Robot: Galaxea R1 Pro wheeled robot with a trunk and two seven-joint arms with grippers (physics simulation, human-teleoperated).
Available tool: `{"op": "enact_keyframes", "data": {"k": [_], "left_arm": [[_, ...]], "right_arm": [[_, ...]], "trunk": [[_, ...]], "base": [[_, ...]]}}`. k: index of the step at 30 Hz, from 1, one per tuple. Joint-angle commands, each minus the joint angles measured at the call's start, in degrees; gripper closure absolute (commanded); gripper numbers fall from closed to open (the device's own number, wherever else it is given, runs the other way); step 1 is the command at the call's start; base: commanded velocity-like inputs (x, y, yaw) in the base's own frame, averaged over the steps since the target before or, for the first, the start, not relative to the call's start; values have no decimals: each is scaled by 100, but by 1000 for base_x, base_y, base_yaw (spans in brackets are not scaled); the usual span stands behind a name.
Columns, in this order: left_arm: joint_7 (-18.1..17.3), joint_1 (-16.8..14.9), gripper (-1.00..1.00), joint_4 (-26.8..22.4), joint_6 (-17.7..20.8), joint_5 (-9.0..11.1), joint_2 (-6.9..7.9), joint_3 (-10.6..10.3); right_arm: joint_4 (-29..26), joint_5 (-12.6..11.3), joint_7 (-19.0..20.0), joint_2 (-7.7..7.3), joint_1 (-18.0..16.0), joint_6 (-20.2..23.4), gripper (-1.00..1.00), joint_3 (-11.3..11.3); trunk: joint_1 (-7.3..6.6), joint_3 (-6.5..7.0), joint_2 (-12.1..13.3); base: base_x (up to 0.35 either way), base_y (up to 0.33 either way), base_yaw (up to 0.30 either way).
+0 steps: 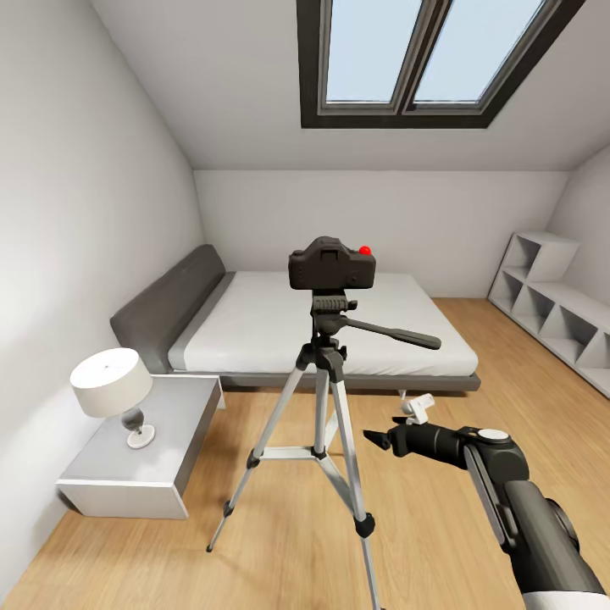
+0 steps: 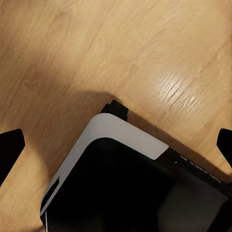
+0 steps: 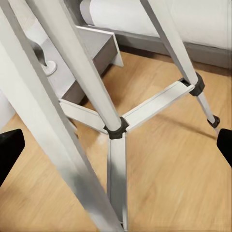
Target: Attach the digital camera to the camera tripod in the bedroom.
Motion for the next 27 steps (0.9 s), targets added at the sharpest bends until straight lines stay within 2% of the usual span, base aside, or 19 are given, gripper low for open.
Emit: {"op": "enact_keyframes", "data": {"k": [1,5,11,14,19,22,23,26,27], "left_arm": [[13,-5,-100,1,17,-11,0,45],[14,-5,-100,2,17,-11,3,45],[11,-5,-100,1,12,-11,4,45],[13,-5,-100,-2,11,-11,2,45],[17,-5,-100,1,8,-11,1,45],[16,-5,-100,2,8,-11,0,45],[17,-5,-100,2,8,-11,0,45],[17,-5,-100,2,4,-11,0,45],[17,-5,-100,2,3,-11,0,45]], "right_arm": [[-4,62,57,-10,-6,14,-100,-18],[17,84,52,-62,-4,9,-100,-196],[115,94,57,-86,9,0,-100,-775],[211,107,53,-109,20,-3,-100,-887],[736,307,26,-401,22,-12,-100,-1010],[1083,363,6,-518,20,-25,-100,-1026],[1383,386,-20,-596,19,-38,-100,-1035],[1934,408,-103,-708,22,-57,-100,-1042],[2354,418,-197,-768,23,-68,-100,-1045]], "trunk": [[1,-7,-6],[1,-7,-6],[1,-7,-6],[1,-7,-6],[1,-7,-6],[1,-7,-6],[1,-7,-6],[1,-7,-6],[1,-7,-6]], "base": [[0,0,0],[0,0,0],[0,0,0],[0,0,0],[0,0,0],[0,0,0],[0,0,0],[0,0,0],[0,0,0]]}}
